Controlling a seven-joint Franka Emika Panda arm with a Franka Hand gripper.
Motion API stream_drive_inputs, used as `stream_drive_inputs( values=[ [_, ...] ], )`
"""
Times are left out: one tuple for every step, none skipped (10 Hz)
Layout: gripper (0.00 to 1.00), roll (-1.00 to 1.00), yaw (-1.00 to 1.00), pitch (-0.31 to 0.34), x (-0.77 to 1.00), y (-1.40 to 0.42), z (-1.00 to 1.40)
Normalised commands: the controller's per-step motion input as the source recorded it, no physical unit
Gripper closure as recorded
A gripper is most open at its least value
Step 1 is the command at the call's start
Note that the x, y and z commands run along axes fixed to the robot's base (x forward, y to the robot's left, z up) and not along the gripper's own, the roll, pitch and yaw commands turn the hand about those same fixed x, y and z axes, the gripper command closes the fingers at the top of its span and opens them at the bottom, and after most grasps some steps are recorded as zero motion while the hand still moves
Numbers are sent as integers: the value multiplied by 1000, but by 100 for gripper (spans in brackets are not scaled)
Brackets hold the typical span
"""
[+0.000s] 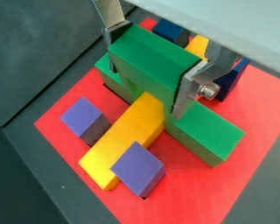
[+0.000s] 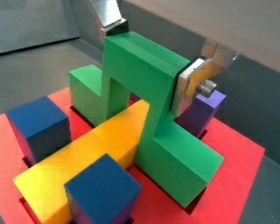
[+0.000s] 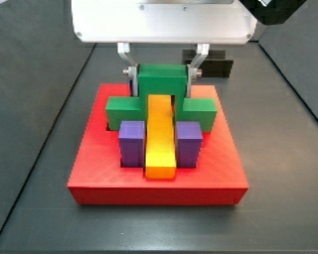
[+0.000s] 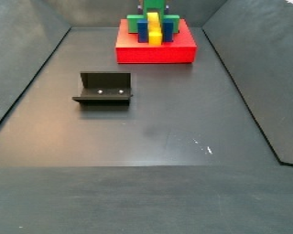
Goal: Pick up the green object. Move up. Place the green object on the fixture. Regrasp the green object. Move to above the board. Insert the green object.
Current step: Insert the green object.
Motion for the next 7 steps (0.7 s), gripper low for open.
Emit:
stream_drive_inputs(
  values=[
    [100,-99,0,0,0,0,-29],
    [100,-96,0,0,0,0,-23],
    [100,-109,0,0,0,51,0],
    [100,-101,0,0,0,166,0],
    [100,-214,-11,0,-37,246,0],
    [100,-269,0,-7,-49,217,0],
    [100,-280,0,-37,-66,131,0]
  ],
)
